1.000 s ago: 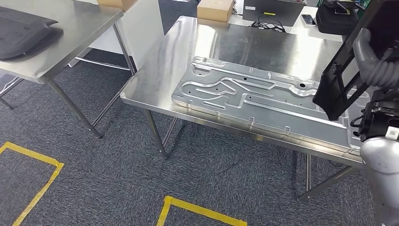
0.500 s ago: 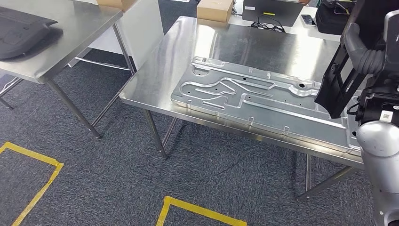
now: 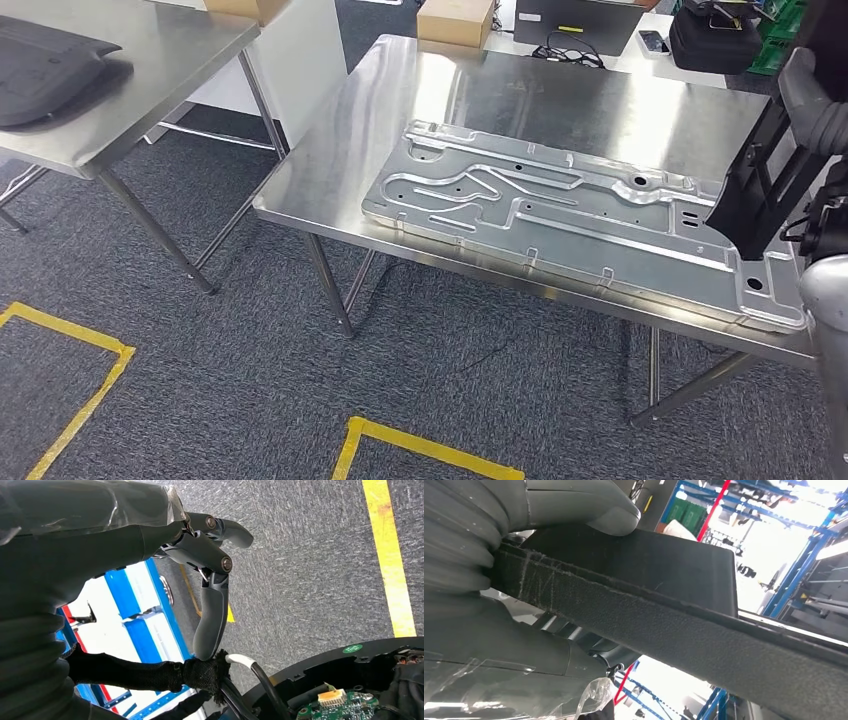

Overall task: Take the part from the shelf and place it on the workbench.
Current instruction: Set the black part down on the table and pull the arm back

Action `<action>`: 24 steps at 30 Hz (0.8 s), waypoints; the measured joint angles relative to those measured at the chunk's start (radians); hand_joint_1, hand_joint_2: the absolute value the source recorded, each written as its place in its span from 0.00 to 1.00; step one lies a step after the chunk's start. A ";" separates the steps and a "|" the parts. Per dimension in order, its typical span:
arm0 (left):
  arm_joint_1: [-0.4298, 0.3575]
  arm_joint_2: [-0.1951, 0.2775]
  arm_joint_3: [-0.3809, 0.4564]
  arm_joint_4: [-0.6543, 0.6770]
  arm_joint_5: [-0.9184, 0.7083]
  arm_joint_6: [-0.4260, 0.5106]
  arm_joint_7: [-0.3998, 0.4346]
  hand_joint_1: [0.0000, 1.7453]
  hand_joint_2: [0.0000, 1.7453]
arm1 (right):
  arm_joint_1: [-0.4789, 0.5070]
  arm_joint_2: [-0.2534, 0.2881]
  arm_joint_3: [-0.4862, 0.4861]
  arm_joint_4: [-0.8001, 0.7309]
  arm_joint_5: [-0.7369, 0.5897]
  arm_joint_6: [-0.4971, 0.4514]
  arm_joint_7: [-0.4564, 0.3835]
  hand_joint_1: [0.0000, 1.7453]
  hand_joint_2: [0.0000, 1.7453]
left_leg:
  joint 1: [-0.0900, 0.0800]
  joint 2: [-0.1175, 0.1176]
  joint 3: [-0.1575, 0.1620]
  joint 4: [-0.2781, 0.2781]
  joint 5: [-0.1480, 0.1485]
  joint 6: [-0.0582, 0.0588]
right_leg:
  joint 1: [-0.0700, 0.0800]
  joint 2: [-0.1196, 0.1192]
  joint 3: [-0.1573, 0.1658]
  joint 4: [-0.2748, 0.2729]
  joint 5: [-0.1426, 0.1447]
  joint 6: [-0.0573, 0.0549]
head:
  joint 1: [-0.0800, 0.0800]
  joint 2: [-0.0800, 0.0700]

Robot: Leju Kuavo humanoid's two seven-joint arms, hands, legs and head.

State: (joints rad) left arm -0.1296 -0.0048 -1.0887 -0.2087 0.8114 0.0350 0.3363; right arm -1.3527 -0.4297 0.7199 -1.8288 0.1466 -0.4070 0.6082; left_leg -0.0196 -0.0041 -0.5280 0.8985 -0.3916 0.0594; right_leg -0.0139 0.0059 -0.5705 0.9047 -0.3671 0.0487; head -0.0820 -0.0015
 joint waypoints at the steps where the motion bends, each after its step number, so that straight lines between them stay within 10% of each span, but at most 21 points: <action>1: 0.000 0.000 0.000 0.000 0.000 0.000 -0.001 0.00 1.00 | -0.001 -0.006 -0.001 0.000 -0.002 -0.003 0.001 1.00 1.00 | 0.000 0.000 0.000 0.000 0.000 0.000 | 0.000 0.000 0.000 0.000 0.000 0.000 | 0.000 0.000; 24: 0.000 0.001 -0.001 0.000 -0.008 -0.007 -0.014 0.00 1.00 | 0.000 -0.088 -0.023 0.000 -0.006 0.007 0.006 1.00 1.00 | 0.000 0.000 0.000 0.000 0.000 0.000 | 0.000 0.000 0.000 0.000 0.000 0.000 | 0.000 0.000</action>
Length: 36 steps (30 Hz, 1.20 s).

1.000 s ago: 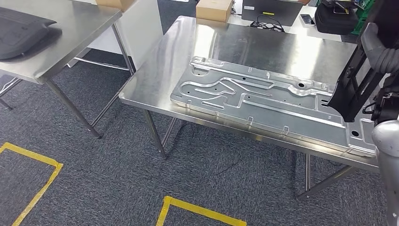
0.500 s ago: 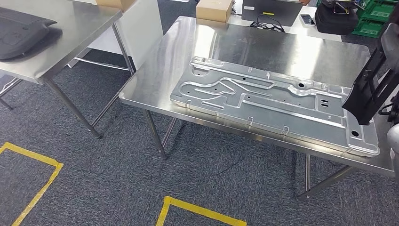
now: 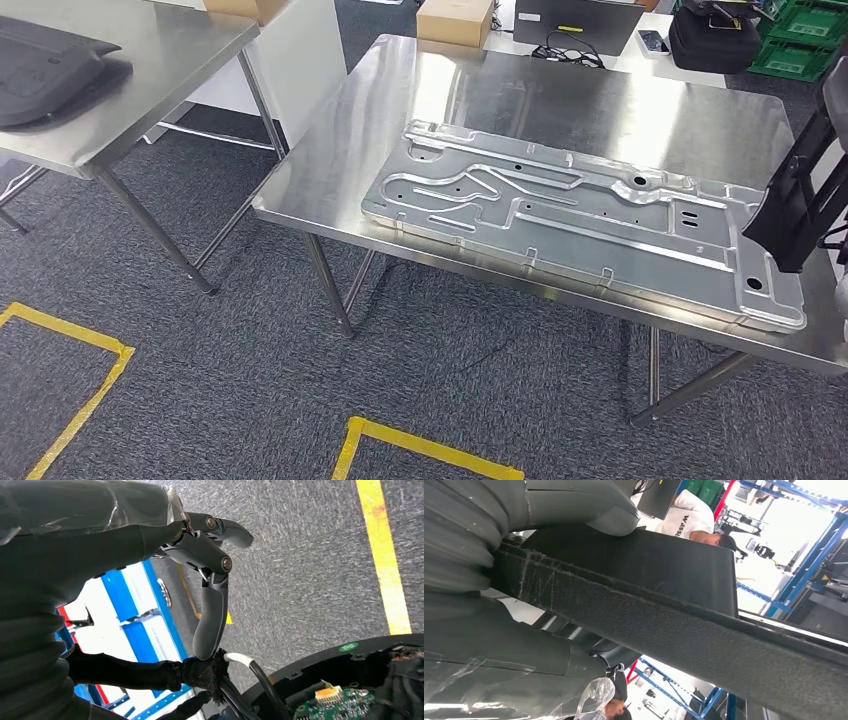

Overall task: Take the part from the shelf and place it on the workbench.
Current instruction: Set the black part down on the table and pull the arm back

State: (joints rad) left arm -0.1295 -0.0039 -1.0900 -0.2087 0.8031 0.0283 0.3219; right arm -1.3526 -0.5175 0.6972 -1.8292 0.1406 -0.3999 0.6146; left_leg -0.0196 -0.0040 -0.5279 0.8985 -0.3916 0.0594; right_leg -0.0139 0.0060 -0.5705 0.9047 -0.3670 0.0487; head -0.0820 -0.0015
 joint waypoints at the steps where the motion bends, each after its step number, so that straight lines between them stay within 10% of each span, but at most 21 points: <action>1: 0.000 0.000 0.000 0.000 0.000 -0.001 -0.002 0.00 1.00 | -0.001 -0.001 0.000 0.000 0.001 0.003 0.001 1.00 1.00 | 0.000 0.000 0.000 0.000 0.000 0.000 | 0.000 0.000 0.000 0.000 0.000 0.000 | 0.000 0.000; 32: -0.001 0.002 -0.023 0.000 -0.016 -0.020 -0.020 0.00 1.00 | -0.002 -0.015 -0.001 -0.002 0.008 0.023 0.013 1.00 1.00 | -0.003 0.001 0.005 0.000 -0.003 0.014 | -0.008 0.000 0.003 -0.001 -0.002 0.009 | 0.000 0.000; 36: -0.002 0.002 -0.024 0.000 -0.027 -0.006 -0.024 0.00 1.00 | -0.002 -0.021 -0.002 -0.005 0.013 0.023 0.013 1.00 1.00 | 0.009 0.006 0.024 -0.011 0.003 0.024 | -0.009 -0.001 -0.069 0.169 -0.097 0.021 | 0.000 0.000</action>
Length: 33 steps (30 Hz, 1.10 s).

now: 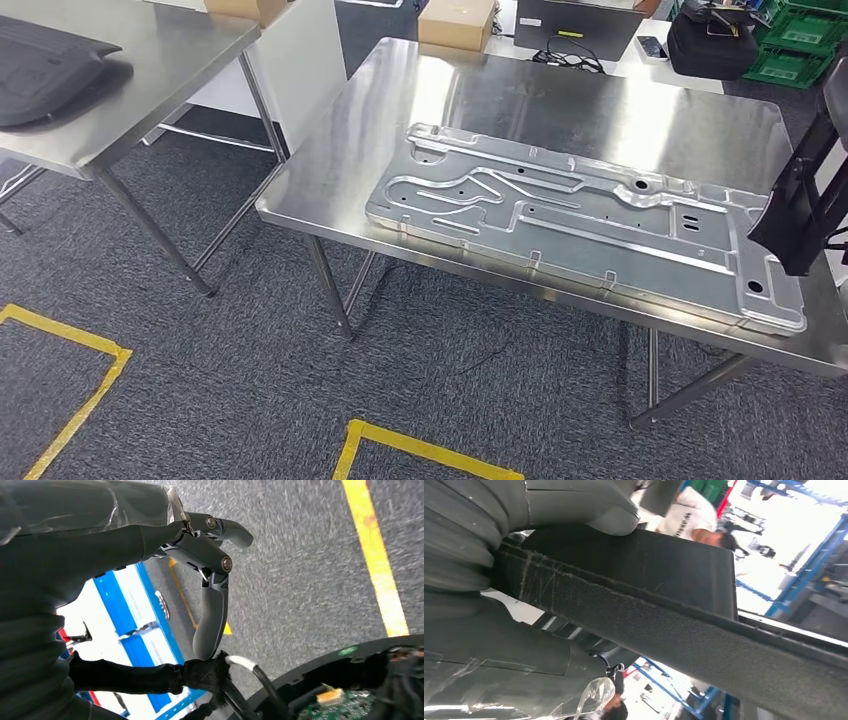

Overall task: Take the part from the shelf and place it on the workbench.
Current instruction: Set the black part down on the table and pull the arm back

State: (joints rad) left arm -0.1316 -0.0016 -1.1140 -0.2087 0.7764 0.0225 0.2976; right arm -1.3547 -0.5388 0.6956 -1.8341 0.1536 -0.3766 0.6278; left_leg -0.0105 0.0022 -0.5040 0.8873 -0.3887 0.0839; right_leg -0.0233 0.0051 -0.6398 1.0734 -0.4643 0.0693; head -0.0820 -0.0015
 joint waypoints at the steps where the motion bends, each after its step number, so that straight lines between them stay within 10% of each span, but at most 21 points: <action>1: 0.000 0.000 0.000 0.000 -0.004 0.005 -0.002 0.00 1.00 | 0.002 -0.001 0.000 -0.002 0.002 0.001 0.001 1.00 1.00 | 0.001 0.001 0.001 0.000 0.000 0.000 | -0.002 0.000 -0.038 0.078 -0.032 0.003 | 0.000 0.000; 4: 0.001 0.000 -0.001 0.000 -0.011 0.012 -0.017 0.00 1.00 | 0.009 -0.006 0.000 -0.005 0.004 0.007 0.004 1.00 1.00 | 0.012 0.000 0.006 0.002 -0.006 -0.007 | -0.013 0.000 -0.076 0.141 -0.027 0.016 | 0.000 0.000; 7: 0.002 0.004 -0.002 0.000 -0.016 0.011 -0.032 0.00 1.00 | 0.011 -0.006 0.000 -0.005 0.006 0.009 -0.001 1.00 1.00 | 0.021 -0.001 0.019 0.006 -0.022 -0.032 | -0.030 -0.004 0.033 -0.080 0.078 0.035 | 0.001 0.000; 9: 0.001 0.008 -0.002 0.001 -0.016 0.010 -0.041 0.00 1.00 | 0.012 -0.001 0.000 -0.005 0.011 0.008 -0.011 1.00 1.00 | 0.018 -0.001 0.023 0.002 -0.028 -0.047 | -0.034 -0.002 0.073 -0.161 0.099 0.031 | 0.001 0.000; 16: 0.000 0.012 -0.017 0.002 -0.011 0.009 -0.050 0.00 1.00 | 0.014 0.029 0.004 -0.003 0.026 0.005 -0.029 1.00 1.00 | 0.019 -0.001 0.018 -0.012 -0.001 -0.007 | -0.027 0.006 0.072 -0.181 0.106 0.009 | 0.000 0.000; 18: -0.001 0.012 -0.019 0.002 -0.009 0.008 -0.049 0.00 1.00 | 0.014 0.041 0.007 0.000 0.034 0.003 -0.039 1.00 1.00 | 0.023 -0.001 0.021 -0.020 -0.006 -0.016 | -0.021 0.006 0.071 -0.180 0.104 0.004 | 0.000 0.000; 22: -0.001 0.010 -0.021 0.002 -0.010 0.003 -0.049 0.00 1.00 | 0.014 0.086 0.016 0.018 0.062 -0.004 -0.068 1.00 1.00 | 0.031 -0.001 0.022 -0.027 -0.012 -0.079 | -0.012 0.005 0.068 -0.179 0.105 -0.003 | 0.000 0.000; 33: 0.000 0.006 -0.024 0.002 -0.015 -0.010 -0.051 0.00 1.00 | 0.015 0.127 0.025 0.033 0.062 -0.004 -0.076 1.00 1.00 | 0.024 -0.005 0.011 -0.011 -0.014 -0.077 | -0.018 0.001 0.066 -0.179 0.108 -0.002 | 0.000 0.000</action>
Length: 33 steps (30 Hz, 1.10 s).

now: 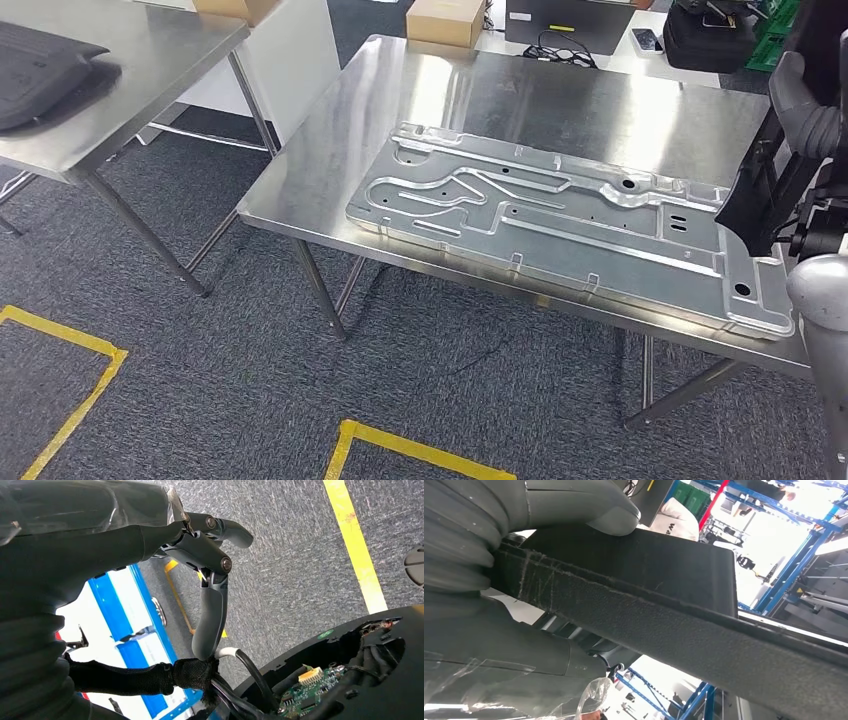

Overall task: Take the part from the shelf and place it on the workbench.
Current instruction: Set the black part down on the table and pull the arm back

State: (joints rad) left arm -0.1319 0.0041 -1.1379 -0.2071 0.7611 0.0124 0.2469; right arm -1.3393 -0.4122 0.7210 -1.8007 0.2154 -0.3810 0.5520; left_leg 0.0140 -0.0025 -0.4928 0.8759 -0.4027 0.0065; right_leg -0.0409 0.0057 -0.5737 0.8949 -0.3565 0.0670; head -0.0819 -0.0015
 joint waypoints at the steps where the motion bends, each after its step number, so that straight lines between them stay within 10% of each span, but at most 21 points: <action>1: 0.000 0.000 0.000 0.000 0.001 -0.001 0.001 0.00 1.00 | 0.000 0.001 0.000 0.001 -0.001 0.000 -0.001 1.00 1.00 | 0.000 0.000 0.000 0.000 0.000 0.000 | 0.000 0.000 0.000 0.000 0.000 0.000 | 0.000 0.000; 8: 0.000 -0.001 0.000 0.000 0.013 -0.008 0.003 0.00 1.00 | 0.005 0.006 0.000 0.009 -0.010 0.001 -0.007 1.00 1.00 | -0.001 0.000 -0.002 0.003 -0.002 0.003 | -0.004 -0.001 -0.001 -0.002 0.002 0.003 | 0.000 0.000; 12: -0.002 -0.004 0.000 0.000 0.015 -0.012 0.009 0.00 1.00 | 0.005 0.012 -0.001 0.015 -0.015 0.000 -0.015 1.00 1.00 | 0.000 0.003 0.028 -0.044 0.019 0.036 | -0.010 -0.002 0.006 -0.010 0.001 0.019 | 0.000 0.000; 15: -0.003 -0.009 0.000 0.000 0.016 -0.013 0.011 0.00 1.00 | 0.009 0.013 0.000 0.017 -0.015 0.000 -0.020 1.00 1.00 | 0.011 0.008 0.052 -0.072 0.029 0.045 | -0.008 -0.002 -0.076 0.166 -0.085 0.022 | 0.001 0.000; 18: -0.001 -0.012 0.000 0.000 0.016 -0.013 0.012 0.00 1.00 | 0.019 0.013 0.001 0.020 -0.015 0.000 -0.022 1.00 1.00 | 0.024 0.008 0.058 -0.065 0.017 0.033 | -0.017 -0.002 -0.141 0.280 -0.101 0.037 | 0.000 0.000; 22: 0.002 -0.011 0.000 0.001 0.017 -0.012 0.012 0.00 1.00 | 0.021 0.014 0.002 0.023 -0.016 0.000 -0.024 1.00 1.00 | 0.045 0.006 0.056 -0.026 -0.025 -0.015 | -0.039 -0.009 -0.031 0.047 0.009 0.067 | 0.002 0.000; 27: 0.003 -0.011 0.000 0.001 0.022 -0.013 0.011 0.00 1.00 | 0.020 0.016 0.005 0.030 -0.020 0.001 -0.023 1.00 1.00 | 0.050 0.008 0.064 -0.031 -0.018 -0.038 | -0.026 -0.001 0.007 -0.021 0.007 0.015 | 0.003 0.000; 31: 0.000 -0.012 0.000 0.001 0.026 -0.013 0.005 0.00 1.00 | 0.026 0.016 0.006 0.030 -0.026 0.004 -0.021 1.00 1.00 | 0.037 0.006 -0.105 0.269 -0.118 -0.019 | -0.025 0.000 0.045 -0.042 -0.008 -0.011 | 0.002 0.000; 33: 0.000 -0.012 0.000 0.001 0.026 -0.013 0.002 0.00 1.00 | 0.033 0.015 0.007 0.031 -0.031 0.006 -0.013 1.00 1.00 | 0.032 0.006 -0.172 0.340 -0.104 -0.013 | -0.023 0.002 0.064 -0.042 -0.024 -0.011 | 0.002 0.000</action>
State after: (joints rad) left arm -0.1317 -0.0076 -1.1379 -0.2060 0.7870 -0.0008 0.2485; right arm -1.3064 -0.3970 0.7280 -1.7700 0.1848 -0.3753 0.5389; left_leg 0.0463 0.0033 -0.6652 1.2161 -0.5071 -0.0067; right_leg -0.0639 0.0078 -0.5098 0.8533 -0.3802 0.0565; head -0.0804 -0.0015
